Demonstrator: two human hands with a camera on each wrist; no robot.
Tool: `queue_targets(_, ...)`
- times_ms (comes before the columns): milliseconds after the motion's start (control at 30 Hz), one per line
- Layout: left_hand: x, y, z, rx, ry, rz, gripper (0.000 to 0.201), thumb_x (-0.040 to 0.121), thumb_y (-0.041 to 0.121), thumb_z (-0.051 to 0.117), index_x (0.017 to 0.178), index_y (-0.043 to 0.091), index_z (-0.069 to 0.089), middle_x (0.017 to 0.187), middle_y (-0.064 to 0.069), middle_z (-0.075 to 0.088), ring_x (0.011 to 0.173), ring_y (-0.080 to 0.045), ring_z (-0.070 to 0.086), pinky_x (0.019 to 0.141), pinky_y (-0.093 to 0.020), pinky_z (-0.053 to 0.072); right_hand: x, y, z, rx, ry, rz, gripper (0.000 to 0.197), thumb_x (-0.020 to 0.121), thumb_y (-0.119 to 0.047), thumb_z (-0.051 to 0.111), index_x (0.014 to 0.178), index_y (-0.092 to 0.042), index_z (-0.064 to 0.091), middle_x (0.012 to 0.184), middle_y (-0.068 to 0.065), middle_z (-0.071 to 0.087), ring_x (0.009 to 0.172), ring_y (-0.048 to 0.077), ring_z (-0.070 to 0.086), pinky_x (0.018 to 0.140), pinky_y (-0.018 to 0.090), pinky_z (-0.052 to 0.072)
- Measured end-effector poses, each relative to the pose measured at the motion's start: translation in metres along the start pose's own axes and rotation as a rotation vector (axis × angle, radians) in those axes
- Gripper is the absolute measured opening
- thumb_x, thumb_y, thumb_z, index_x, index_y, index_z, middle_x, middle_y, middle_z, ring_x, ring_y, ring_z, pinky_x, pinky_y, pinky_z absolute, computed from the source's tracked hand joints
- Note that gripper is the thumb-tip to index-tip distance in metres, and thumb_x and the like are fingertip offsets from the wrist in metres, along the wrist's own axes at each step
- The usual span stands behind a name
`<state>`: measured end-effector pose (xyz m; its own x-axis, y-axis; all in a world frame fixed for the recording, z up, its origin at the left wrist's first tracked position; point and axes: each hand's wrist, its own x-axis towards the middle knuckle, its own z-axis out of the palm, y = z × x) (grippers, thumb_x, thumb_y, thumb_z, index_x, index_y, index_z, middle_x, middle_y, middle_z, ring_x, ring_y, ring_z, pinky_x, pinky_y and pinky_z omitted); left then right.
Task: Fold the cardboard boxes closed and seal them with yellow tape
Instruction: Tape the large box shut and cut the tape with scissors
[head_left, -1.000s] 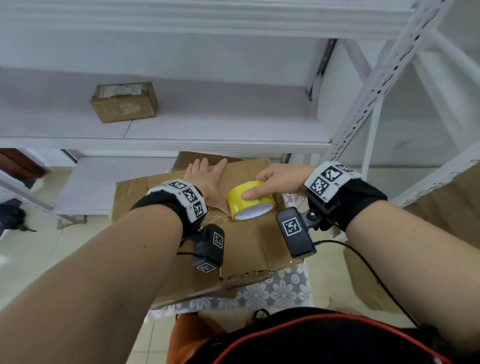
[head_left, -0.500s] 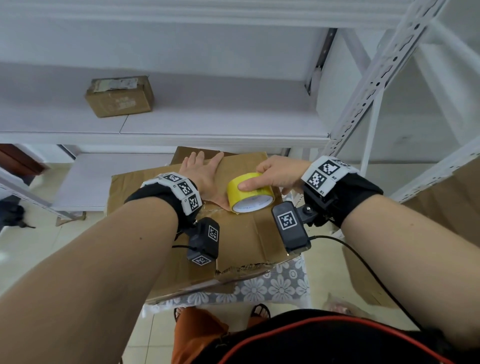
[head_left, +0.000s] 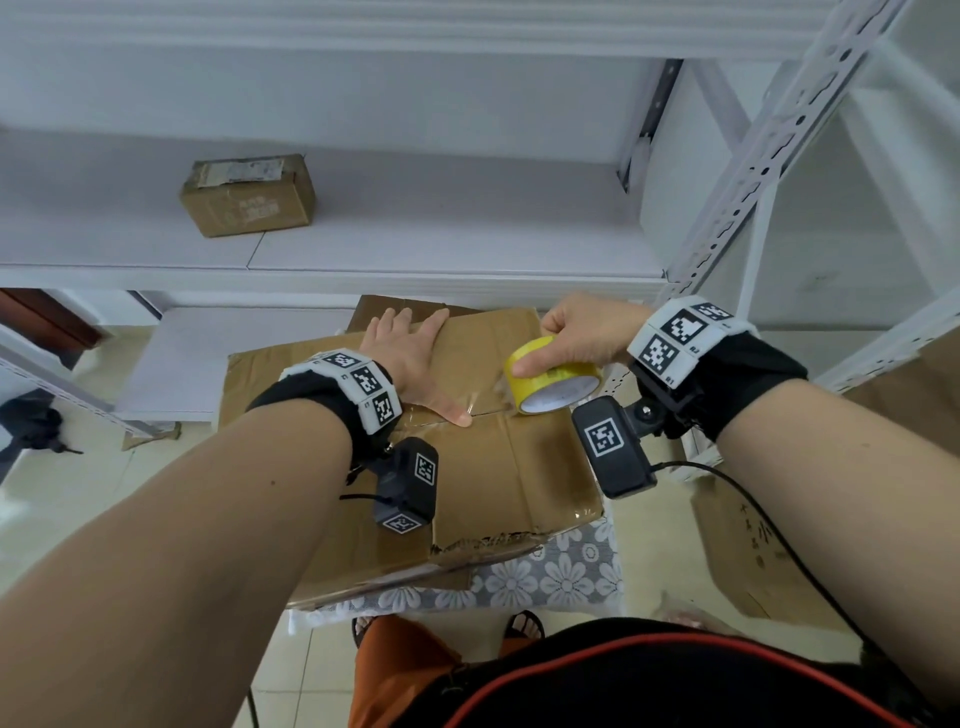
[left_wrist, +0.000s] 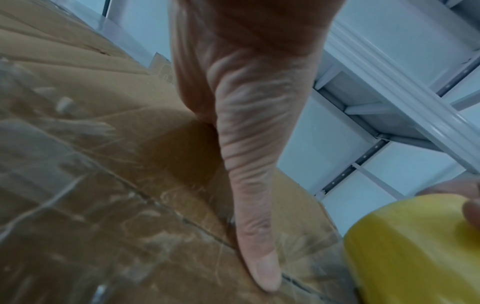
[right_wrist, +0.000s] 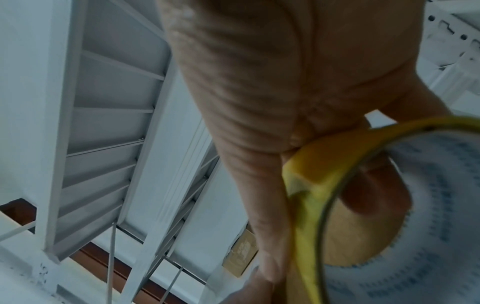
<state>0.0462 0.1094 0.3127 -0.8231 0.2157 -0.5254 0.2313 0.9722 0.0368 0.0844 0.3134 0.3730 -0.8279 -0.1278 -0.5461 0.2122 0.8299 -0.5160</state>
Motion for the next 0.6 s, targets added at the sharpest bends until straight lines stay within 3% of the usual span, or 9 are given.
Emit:
queue_targets(300,-0.0007,0.0031,-0.0015,-0.017,-0.008,0.017,0.147,0.045,0.076,0.078,0.153,0.034,-0.012,0.163,-0.01,-0.007,0.15,-0.028,-0.011,0.12,-0.045,-0.006,-0.0035,-0.0005,-0.0034,-0.091,-0.037,0.014,0.047,0.072,-0.043,0.078,0.06,-0.018,0.04,0.069,0.003,0.045,0.07,0.018,0.044,0.057,0.026,0.033)
queue_targets(467,-0.0024,0.0053,0.0023,-0.013,0.005,0.017,0.145,0.046,0.077,0.077,0.153,0.034,-0.012,0.163,-0.009,-0.007,0.15,-0.028,-0.011,0.12,-0.045,-0.005,-0.004,-0.0045,0.0005,-0.221,-0.015,-0.01,0.051,0.073,-0.044,0.078,0.057,-0.019,0.036,0.059,-0.001,0.034,0.058,0.014,0.034,0.052,0.026,0.024)
queue_targets(600,-0.0034,0.0034,0.0033,-0.017,0.015,0.018,0.145,0.047,0.076,0.077,0.154,0.034,-0.011,0.164,-0.008,-0.005,0.15,-0.028,-0.01,0.12,-0.045,-0.005,-0.0061,-0.0068,-0.0032,-0.365,-0.01,0.023,0.048,0.076,-0.046,0.075,0.059,-0.016,0.041,0.058,-0.001,0.036,0.054,0.013,0.032,0.051,0.025,0.025)
